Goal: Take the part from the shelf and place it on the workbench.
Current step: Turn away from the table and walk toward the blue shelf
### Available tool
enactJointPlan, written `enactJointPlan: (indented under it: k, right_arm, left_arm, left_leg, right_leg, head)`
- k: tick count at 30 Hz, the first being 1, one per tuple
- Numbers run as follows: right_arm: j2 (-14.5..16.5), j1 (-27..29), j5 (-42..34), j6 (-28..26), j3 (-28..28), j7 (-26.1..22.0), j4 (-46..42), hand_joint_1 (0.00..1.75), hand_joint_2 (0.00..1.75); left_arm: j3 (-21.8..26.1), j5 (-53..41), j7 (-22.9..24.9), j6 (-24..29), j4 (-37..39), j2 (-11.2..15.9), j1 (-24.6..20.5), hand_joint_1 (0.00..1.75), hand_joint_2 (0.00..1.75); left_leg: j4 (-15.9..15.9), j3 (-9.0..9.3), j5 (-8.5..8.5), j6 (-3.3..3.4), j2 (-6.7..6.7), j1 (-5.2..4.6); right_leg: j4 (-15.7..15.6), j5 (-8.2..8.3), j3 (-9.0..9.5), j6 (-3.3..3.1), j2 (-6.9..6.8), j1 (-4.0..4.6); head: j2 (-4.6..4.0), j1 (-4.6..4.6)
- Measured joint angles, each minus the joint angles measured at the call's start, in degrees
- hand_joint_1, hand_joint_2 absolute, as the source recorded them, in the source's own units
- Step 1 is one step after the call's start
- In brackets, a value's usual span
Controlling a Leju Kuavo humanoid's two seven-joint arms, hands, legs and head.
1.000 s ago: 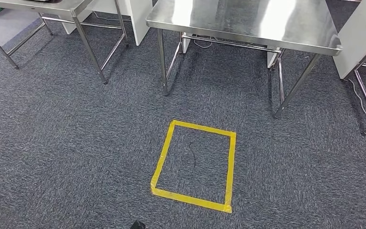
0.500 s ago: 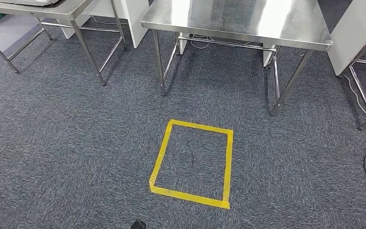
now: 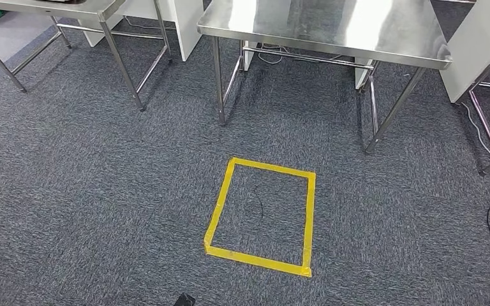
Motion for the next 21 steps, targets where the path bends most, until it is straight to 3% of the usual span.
enactJointPlan:
  k: [1, 8, 16, 19, 21]
  right_arm:
    - [-0.02, 0.01, -0.01, -0.13, 0.0, 0.23, 0.01, 0.0, 0.0]
    - [-0.03, 0.08, -0.03, -1.11, -0.01, 1.86, 0.21, 0.0, 0.0]
    - [-0.01, 0.19, -0.01, -1.16, -0.01, 1.53, 0.52, 0.0, 0.0]
    - [-0.03, 0.16, -0.01, -1.0, -0.01, 0.84, 0.54, 0.0, 0.0]
    - [-0.12, 0.15, -0.01, -0.93, -0.01, 0.49, 0.54, 0.0, 0.0]
  left_arm:
    - [-0.06, -0.19, 0.01, -0.19, 0.0, 0.0, 0.0, 0.0, 0.0]
    - [-0.88, -1.27, 0.06, -0.64, 0.0, -0.08, -0.02, 0.0, 0.0]
    - [-1.08, -1.02, -2.39, 3.89, 0.0, -0.72, 1.35, 0.0, 0.0]
    - [-1.02, -0.4, -2.64, 4.41, 0.0, -0.88, 1.62, 0.0, 0.0]
    - [-0.98, -0.11, -2.67, 4.62, 0.0, -1.05, 1.67, 0.0, 0.0]
  left_leg:
    - [0.0, -0.02, 0.05, 0.07, 0.0, -0.02]
    - [0.1, -0.05, 0.21, 0.29, 0.01, -0.04]
    - [0.44, -0.38, 0.09, 0.47, 0.0, -0.18]
    - [0.32, -0.47, 0.16, 0.92, -0.01, -0.09]
    - [-0.41, -0.32, 0.62, 1.59, 0.13, 0.26]
  right_leg:
    - [0.0, 0.05, -0.03, 0.08, 0.0, -0.04]
    - [-0.02, 0.27, -0.12, 0.37, 0.0, -0.27]
    - [-0.05, 0.39, -0.29, 0.61, -0.01, -0.52]
    - [-0.2, 0.47, -0.27, 0.95, 0.0, -0.48]
    - [1.23, -0.55, -0.8, 1.05, 0.02, -0.47]
  head:
    - [0.0, -0.01]
    - [0.0, -0.02]
    - [0.0, -0.03]
    - [0.0, -0.03]
    - [0.0, 0.03]
